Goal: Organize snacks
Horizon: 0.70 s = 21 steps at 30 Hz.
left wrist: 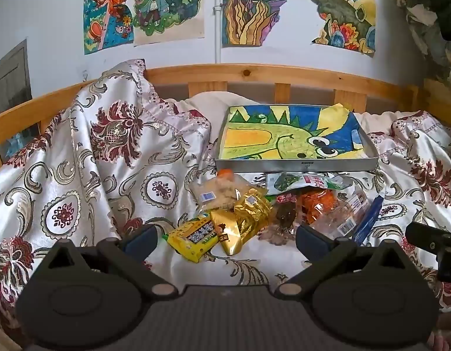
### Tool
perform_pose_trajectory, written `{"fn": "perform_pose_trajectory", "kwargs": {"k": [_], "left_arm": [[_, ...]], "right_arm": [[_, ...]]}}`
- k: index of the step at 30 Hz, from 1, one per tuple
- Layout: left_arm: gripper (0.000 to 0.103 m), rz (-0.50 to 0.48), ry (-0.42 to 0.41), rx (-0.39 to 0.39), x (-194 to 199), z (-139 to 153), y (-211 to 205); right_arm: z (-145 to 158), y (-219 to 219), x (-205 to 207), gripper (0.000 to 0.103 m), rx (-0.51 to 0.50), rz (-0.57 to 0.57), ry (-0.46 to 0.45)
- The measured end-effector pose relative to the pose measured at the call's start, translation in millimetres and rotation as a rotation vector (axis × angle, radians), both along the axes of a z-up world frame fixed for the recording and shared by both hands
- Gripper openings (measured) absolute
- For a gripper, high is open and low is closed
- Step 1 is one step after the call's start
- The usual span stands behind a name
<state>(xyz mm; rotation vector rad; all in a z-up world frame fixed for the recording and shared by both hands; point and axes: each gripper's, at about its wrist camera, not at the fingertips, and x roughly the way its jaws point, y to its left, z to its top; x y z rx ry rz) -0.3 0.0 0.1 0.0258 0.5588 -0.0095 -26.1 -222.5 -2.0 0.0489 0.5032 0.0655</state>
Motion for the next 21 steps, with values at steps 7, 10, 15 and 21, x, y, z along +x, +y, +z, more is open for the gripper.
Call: {"fn": "perform_pose_trajectory", "kwargs": {"k": [7, 10, 15, 21], "left_arm": [[0.102, -0.007, -0.007, -0.002, -4.3, 1.9, 2.8], [0.103, 0.002, 0.001, 0.007, 0.4, -1.6, 5.3], [0.103, 0.006, 0.004, 0.009, 0.9, -0.7, 2.6], [0.102, 0.008, 0.005, 0.009, 1.0, -0.5, 1.8]], "right_arm": [[0.0, 0.2, -0.1, 0.102, 0.002, 0.001, 0.001], [0.0, 0.4, -0.1, 0.102, 0.0, -0.001, 0.0], [0.1, 0.4, -0.1, 0.102, 0.001, -0.001, -0.001], [0.0, 0.2, 0.2, 0.102, 0.003, 0.0, 0.001]]}}
